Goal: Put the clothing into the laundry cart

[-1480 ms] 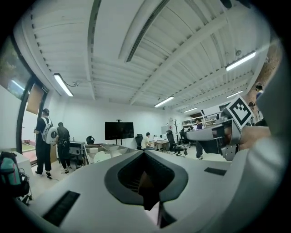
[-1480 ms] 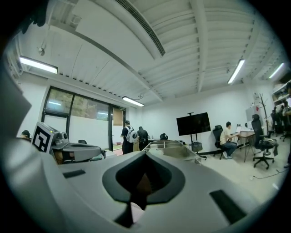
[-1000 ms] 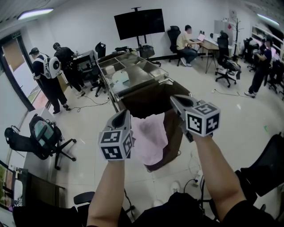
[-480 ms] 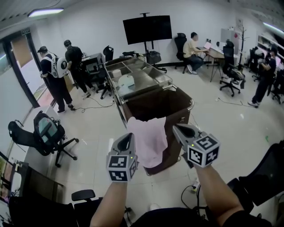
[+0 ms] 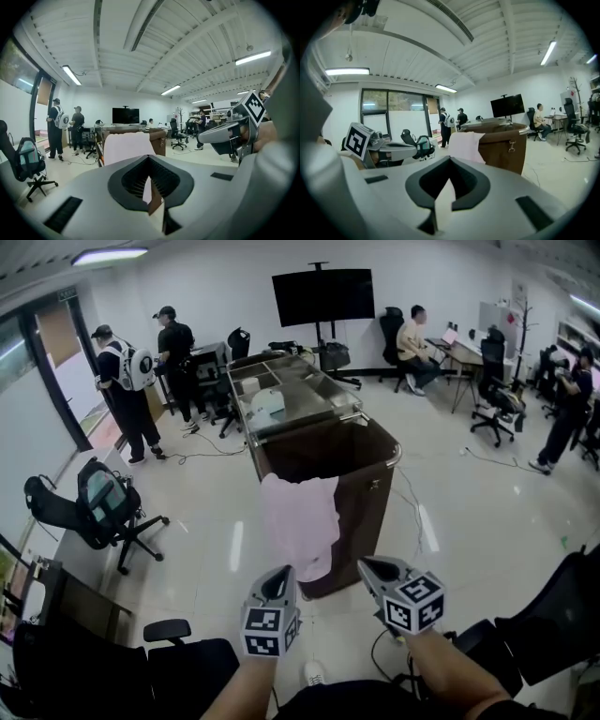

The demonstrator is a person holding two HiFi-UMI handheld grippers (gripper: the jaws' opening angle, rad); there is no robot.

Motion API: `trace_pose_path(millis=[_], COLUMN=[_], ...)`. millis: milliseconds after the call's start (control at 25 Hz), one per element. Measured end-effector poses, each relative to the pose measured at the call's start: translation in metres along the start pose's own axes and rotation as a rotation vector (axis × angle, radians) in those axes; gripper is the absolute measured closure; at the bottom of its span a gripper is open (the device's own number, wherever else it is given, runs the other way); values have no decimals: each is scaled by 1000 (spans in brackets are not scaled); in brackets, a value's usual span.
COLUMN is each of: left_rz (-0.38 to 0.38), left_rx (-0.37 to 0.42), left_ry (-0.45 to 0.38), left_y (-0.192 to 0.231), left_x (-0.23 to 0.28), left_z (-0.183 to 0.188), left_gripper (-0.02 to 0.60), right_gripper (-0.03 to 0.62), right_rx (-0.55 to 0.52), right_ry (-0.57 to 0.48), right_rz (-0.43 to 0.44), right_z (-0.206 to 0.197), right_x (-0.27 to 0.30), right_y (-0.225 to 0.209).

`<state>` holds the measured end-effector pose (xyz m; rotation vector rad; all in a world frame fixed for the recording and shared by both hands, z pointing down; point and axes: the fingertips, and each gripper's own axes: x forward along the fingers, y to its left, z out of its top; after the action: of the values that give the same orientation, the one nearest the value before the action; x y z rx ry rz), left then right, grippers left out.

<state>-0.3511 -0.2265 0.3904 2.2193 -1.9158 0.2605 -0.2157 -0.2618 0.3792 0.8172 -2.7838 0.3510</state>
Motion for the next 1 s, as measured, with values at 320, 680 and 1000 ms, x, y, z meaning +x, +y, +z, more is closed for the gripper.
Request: trace_pose_path(millis=[320,680,1000], left_rz=[-5,38,77], left_rx=[-6,-8,-13], left_ry=[32,50,42], left_y=[-46,-57,-51], left_x=[-20,-43,-47], left_z=[-29,-40,-36], left_gripper=[575,575,575], right_gripper=[591,589,590], right_rx=[-6,-10,-20], right_ry=[50,74,59], right_rz=[44,93,104], right_z=[-39,-52,-44], right_x=[-27,-39,-43], right_y=[9,20,19])
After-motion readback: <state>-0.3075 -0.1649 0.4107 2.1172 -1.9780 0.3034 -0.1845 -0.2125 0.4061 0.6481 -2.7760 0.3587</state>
